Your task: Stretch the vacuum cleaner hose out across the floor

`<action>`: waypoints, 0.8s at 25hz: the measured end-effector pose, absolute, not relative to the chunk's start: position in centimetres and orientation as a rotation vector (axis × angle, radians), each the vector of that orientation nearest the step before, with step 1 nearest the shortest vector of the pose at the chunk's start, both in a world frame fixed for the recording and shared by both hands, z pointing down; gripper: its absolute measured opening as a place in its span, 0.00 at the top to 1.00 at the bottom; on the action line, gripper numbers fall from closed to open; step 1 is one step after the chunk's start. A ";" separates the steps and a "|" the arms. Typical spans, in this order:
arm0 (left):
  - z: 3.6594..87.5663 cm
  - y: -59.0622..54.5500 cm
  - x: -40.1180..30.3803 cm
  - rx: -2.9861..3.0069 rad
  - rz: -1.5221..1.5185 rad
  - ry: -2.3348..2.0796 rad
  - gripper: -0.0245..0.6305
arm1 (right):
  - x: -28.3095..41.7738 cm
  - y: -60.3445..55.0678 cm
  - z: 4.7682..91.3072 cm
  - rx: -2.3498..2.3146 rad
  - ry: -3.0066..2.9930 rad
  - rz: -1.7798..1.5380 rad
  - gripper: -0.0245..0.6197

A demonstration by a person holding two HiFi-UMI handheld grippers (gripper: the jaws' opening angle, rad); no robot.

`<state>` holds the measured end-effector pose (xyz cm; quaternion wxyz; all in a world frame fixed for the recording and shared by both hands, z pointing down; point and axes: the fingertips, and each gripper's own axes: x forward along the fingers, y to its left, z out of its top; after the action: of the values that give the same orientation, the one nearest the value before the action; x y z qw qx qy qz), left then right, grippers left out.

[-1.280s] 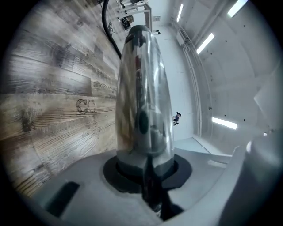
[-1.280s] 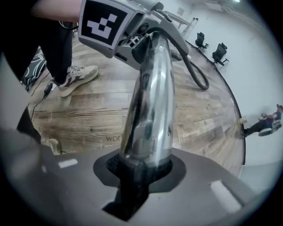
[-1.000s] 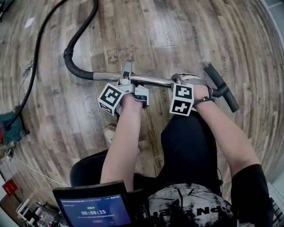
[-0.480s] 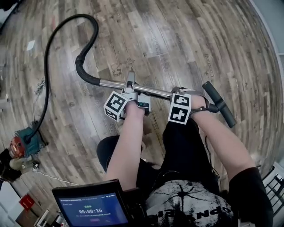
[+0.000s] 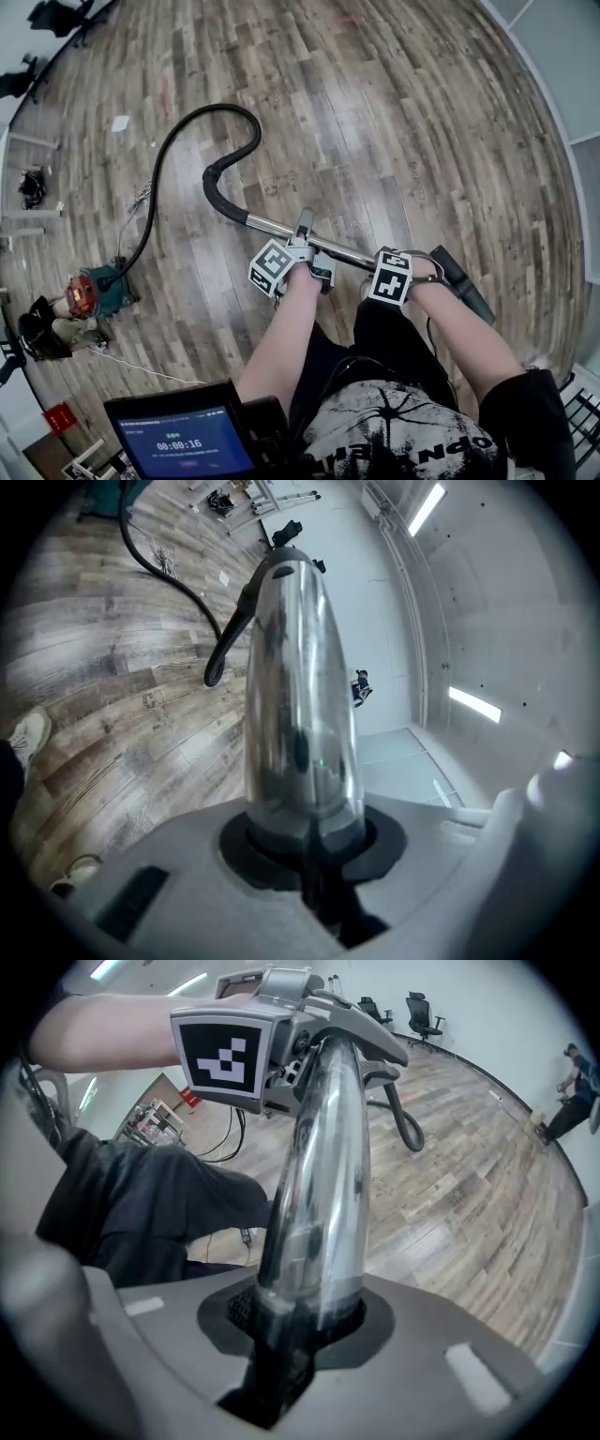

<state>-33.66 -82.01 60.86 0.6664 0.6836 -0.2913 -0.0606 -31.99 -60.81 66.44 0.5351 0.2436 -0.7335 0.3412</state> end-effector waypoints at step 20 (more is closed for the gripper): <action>49.4 -78.1 -36.6 1.654 -0.115 -0.523 0.88 | -34.6 -59.1 56.7 0.878 -1.685 0.572 0.79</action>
<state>-36.63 -78.06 49.42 0.6455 0.7266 -0.2299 -0.0506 -34.62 -59.13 56.71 0.5470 0.3703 -0.7110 0.2412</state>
